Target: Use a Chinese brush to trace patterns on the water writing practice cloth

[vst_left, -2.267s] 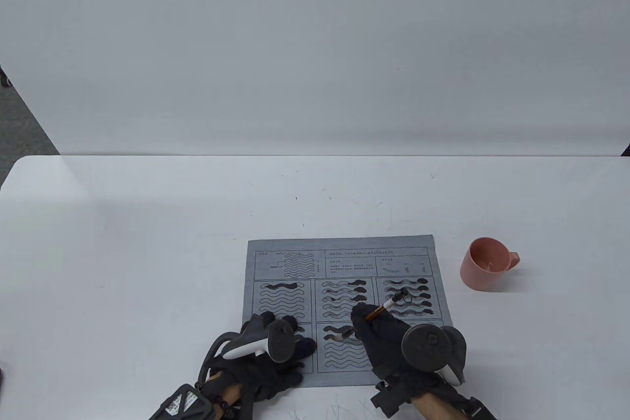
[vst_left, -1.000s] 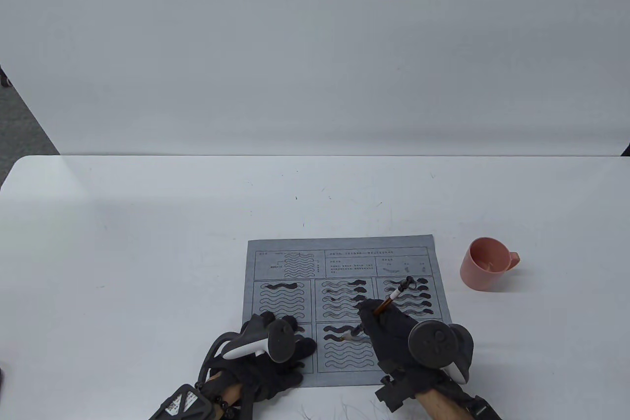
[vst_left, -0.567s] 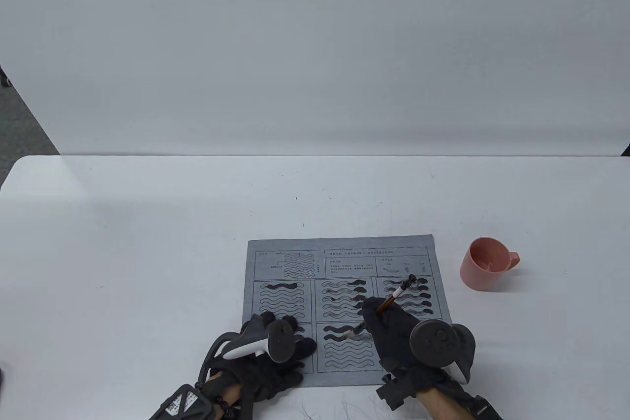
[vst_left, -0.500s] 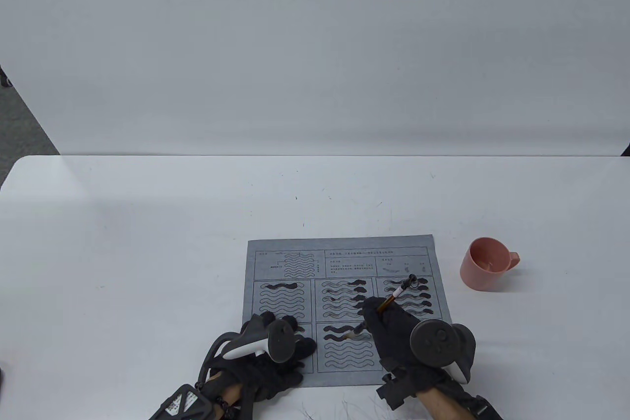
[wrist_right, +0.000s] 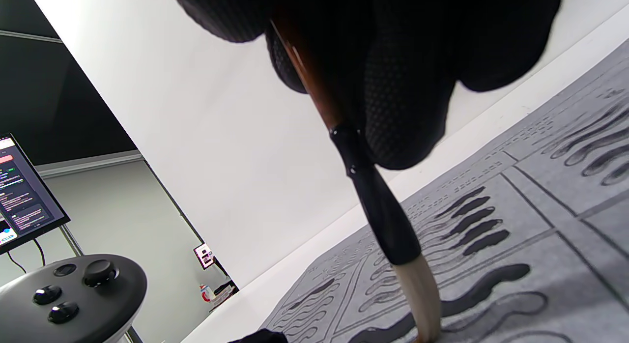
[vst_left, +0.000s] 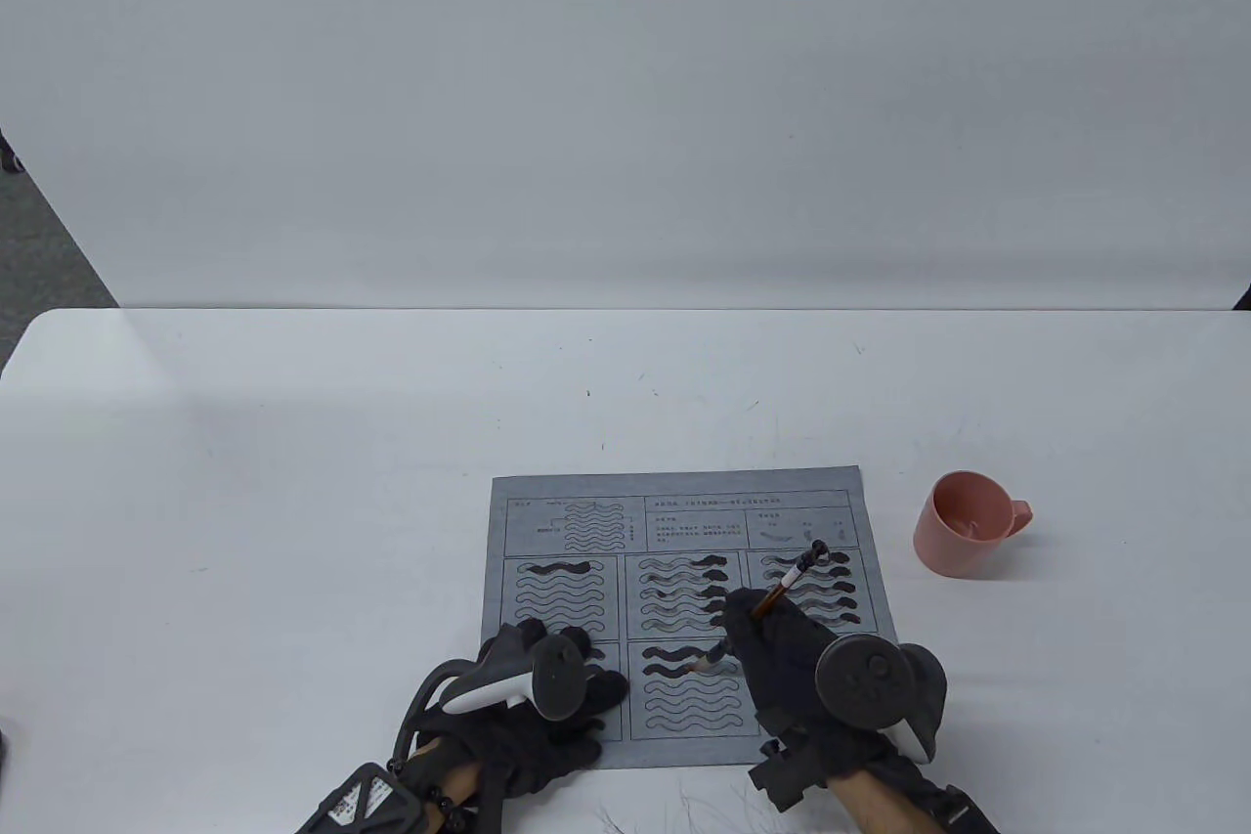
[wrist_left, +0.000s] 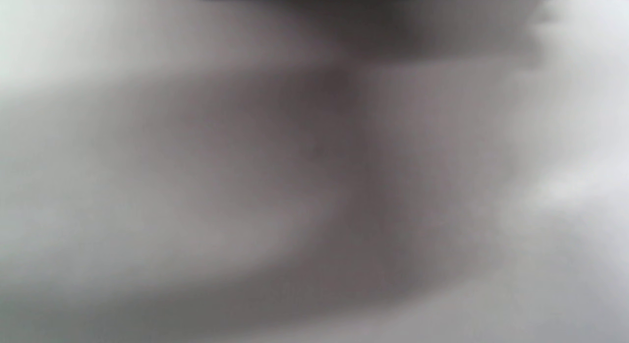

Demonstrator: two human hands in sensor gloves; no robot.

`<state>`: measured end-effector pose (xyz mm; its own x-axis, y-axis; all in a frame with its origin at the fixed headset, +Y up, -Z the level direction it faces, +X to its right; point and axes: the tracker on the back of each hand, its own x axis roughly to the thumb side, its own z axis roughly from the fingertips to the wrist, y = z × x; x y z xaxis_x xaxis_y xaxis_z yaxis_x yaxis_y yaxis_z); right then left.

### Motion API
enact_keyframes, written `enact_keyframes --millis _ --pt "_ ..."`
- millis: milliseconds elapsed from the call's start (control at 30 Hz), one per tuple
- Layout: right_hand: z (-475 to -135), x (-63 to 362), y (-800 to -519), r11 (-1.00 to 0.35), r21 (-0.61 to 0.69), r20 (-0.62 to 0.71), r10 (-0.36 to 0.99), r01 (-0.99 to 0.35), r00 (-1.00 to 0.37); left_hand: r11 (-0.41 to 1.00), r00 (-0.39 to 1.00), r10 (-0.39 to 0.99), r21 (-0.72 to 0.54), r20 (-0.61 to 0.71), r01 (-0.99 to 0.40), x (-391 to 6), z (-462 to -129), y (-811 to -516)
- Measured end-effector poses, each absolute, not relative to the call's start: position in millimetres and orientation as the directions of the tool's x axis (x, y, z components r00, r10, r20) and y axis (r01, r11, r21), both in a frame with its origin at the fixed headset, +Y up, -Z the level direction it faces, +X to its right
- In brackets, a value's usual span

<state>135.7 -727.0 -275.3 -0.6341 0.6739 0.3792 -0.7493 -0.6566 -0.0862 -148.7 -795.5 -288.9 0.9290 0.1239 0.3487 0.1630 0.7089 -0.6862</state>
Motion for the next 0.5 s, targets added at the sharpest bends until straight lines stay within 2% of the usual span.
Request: enact_keyframes --millis 500 --pt "-274.8 135.9 -726.3 -0.673 -0.106 0.388 0.650 -0.732 -0.654 0.709 0.929 0.125 -0.687 0.348 0.162 -148.7 -288.9 -795.6"
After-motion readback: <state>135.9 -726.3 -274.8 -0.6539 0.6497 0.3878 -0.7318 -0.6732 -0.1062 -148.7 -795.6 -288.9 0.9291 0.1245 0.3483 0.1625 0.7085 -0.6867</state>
